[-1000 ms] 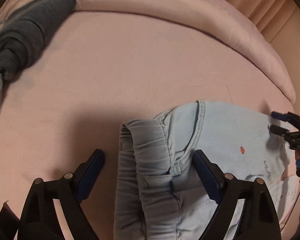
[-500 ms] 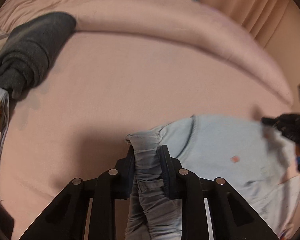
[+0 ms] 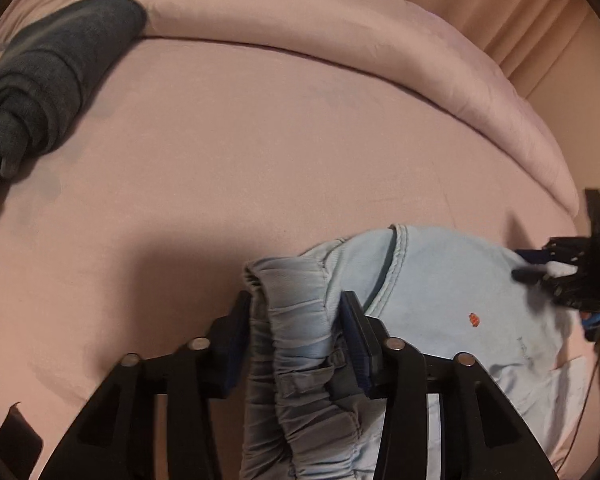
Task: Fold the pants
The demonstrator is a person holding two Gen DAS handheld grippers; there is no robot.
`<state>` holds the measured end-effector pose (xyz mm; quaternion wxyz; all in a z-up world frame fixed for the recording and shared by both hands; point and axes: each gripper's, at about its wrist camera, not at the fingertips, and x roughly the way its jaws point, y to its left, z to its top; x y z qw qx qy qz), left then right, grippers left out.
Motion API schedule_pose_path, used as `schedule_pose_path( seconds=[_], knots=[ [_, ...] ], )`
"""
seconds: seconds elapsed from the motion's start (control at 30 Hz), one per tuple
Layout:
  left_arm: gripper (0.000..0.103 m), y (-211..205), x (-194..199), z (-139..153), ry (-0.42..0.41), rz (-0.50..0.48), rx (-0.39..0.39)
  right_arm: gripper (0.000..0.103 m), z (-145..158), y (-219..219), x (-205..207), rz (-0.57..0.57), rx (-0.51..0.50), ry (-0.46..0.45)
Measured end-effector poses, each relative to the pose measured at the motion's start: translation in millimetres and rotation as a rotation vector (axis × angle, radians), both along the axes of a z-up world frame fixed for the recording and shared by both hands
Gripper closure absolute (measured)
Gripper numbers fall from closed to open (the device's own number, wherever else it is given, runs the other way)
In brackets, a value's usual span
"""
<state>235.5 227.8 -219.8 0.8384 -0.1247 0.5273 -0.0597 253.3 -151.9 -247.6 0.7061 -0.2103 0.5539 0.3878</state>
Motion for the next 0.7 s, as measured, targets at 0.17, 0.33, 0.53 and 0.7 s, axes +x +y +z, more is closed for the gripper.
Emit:
schedule_pose_path(
  seconds=[0.17, 0.33, 0.53, 0.7],
  knots=[
    [0.079, -7.7, -1.4, 10.0, -0.035, -0.001, 0.044, 0.098, 8.4, 12.7, -24.4, 0.083, -0.050, -0.123],
    [0.077, -9.0, -6.5, 10.5, -0.079, 0.013, 0.074, 0.098, 26.9, 7.6, -12.1, 0.015, -0.029, -0.200],
    [0.031, -8.4, -3.9, 8.2, -0.036, 0.097, 0.236, 0.069, 9.7, -1.7, -8.8, -0.124, -0.021, -0.186],
    [0.031, -6.9, -64.7, 43.7, -0.123, 0.052, 0.256, 0.061, 55.5, -63.6, -50.0, -0.290, 0.148, -0.147]
  ],
)
